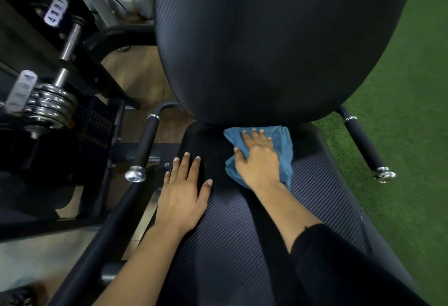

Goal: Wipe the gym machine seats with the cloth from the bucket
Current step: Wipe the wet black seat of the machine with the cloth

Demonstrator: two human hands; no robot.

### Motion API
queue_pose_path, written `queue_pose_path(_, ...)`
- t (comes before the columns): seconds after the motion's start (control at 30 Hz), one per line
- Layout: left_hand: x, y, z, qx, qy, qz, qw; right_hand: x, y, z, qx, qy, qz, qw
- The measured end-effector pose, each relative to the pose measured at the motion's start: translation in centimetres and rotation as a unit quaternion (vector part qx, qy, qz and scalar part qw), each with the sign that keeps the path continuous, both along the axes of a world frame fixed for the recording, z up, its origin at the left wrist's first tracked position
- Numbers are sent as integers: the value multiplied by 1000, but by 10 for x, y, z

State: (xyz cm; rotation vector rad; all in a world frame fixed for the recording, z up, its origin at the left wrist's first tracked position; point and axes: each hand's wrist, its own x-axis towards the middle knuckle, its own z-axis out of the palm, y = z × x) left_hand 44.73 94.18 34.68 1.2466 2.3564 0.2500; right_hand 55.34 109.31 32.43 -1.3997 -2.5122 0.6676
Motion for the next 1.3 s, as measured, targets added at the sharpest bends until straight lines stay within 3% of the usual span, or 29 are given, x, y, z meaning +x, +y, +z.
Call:
queue_pose_path(0.43, -1, -9, 5, 11, -22, 27, 999, -45, -29, 2, -40, 50, 135, 989)
queue_pose_path(0.83, 9, -8, 14, 2, -2, 24, 1000, 63, 7, 8, -3, 17, 6, 1000)
queue_pose_path(0.97, 20, -11, 14, -1, 38, 5, 999, 76, 3, 16, -31, 23, -18, 999)
queue_pose_path(1.3, 27, -29, 20, -8, 42, 31, 999, 52, -84, 36, -56, 62, 135, 987)
